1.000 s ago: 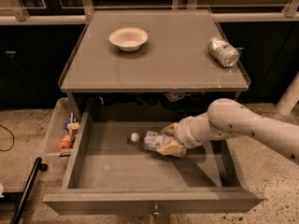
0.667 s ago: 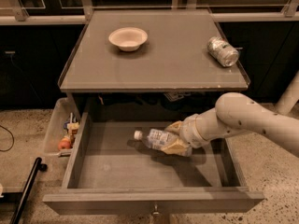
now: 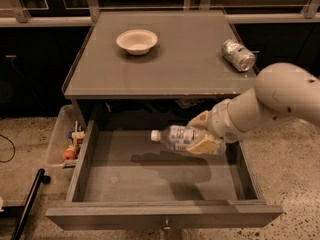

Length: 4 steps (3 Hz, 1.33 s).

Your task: Pick blue plastic bottle from top drawer and place on counter

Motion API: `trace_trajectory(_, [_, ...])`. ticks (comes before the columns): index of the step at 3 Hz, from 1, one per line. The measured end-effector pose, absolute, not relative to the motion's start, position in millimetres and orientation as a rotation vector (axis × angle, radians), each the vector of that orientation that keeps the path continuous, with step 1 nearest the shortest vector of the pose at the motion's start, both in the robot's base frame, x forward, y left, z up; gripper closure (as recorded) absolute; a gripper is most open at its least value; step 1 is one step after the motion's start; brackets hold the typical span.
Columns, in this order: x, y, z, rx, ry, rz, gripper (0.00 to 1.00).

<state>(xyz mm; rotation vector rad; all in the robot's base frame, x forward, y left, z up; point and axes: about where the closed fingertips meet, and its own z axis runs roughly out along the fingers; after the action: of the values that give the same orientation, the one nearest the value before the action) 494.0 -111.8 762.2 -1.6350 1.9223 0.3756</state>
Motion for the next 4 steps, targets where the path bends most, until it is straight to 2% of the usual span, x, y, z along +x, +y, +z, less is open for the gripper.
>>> trace_trajectory(1, [506.1, -142.0, 838.8, -1.630, 1.873, 0.313, 1.00])
trace_trajectory(3, [508.6, -141.4, 844.6, -1.634, 1.863, 0.292, 1.00])
trace_trajectory(4, [532.0, -143.5, 883.3, -1.643, 1.739, 0.215, 1.00])
